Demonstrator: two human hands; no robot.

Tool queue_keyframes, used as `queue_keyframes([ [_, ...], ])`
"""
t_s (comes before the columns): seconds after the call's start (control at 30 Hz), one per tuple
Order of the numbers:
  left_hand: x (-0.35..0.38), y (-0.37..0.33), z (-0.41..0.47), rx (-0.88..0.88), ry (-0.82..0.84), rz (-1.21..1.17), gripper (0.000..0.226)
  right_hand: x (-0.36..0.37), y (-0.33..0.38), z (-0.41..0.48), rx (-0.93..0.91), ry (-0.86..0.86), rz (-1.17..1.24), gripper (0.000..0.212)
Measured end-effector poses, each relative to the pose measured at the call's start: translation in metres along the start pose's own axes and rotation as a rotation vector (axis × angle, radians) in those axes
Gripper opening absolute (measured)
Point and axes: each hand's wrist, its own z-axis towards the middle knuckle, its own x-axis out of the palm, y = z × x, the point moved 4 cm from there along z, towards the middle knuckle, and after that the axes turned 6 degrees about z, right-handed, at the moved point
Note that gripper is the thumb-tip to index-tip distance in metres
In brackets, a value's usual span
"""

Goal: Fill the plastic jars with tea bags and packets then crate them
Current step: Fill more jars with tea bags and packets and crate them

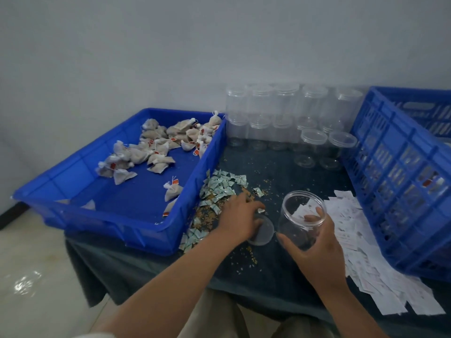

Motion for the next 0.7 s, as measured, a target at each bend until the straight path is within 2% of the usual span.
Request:
queue_keyframes([
  [0.1,-0.029,-0.010,-0.007,0.049,-0.074,-0.053,0.047,0.001,0.005,-0.001,-0.053,0.034,-0.022,0.112],
  [0.23,-0.110,0.004,-0.010,0.084,-0.260,-0.117,0.026,0.006,0.008,-0.002,-0.098,0.102,0.003,0.110],
  [0.3,-0.149,0.036,-0.003,0.013,-0.258,-0.170,0.012,0.008,0.010,-0.002,-0.130,0.120,0.000,0.108],
  [0.33,-0.164,0.056,0.004,-0.039,-0.225,-0.171,0.008,0.008,0.011,-0.002,-0.136,0.127,-0.005,0.109],
  [0.4,-0.180,0.103,0.019,-0.153,-0.123,-0.089,0.020,0.009,0.013,-0.002,-0.140,0.136,-0.012,0.111],
  [0.43,-0.179,0.128,0.027,-0.214,-0.033,-0.004,0.029,0.009,0.013,-0.002,-0.137,0.137,-0.011,0.112],
  [0.53,-0.138,0.187,0.033,-0.334,0.376,0.287,0.055,0.008,0.013,-0.002,-0.129,0.133,-0.006,0.112],
  [0.6,-0.106,0.210,0.024,-0.385,0.564,0.245,0.066,0.008,0.013,-0.002,-0.119,0.132,-0.008,0.113],
  [0.63,-0.096,0.217,0.020,-0.409,0.598,0.165,0.066,0.008,0.012,-0.002,-0.113,0.135,-0.008,0.114],
  [0.7,-0.090,0.224,0.022,-0.400,0.543,0.050,0.061,0.009,0.012,-0.002,-0.102,0.144,0.000,0.114],
])
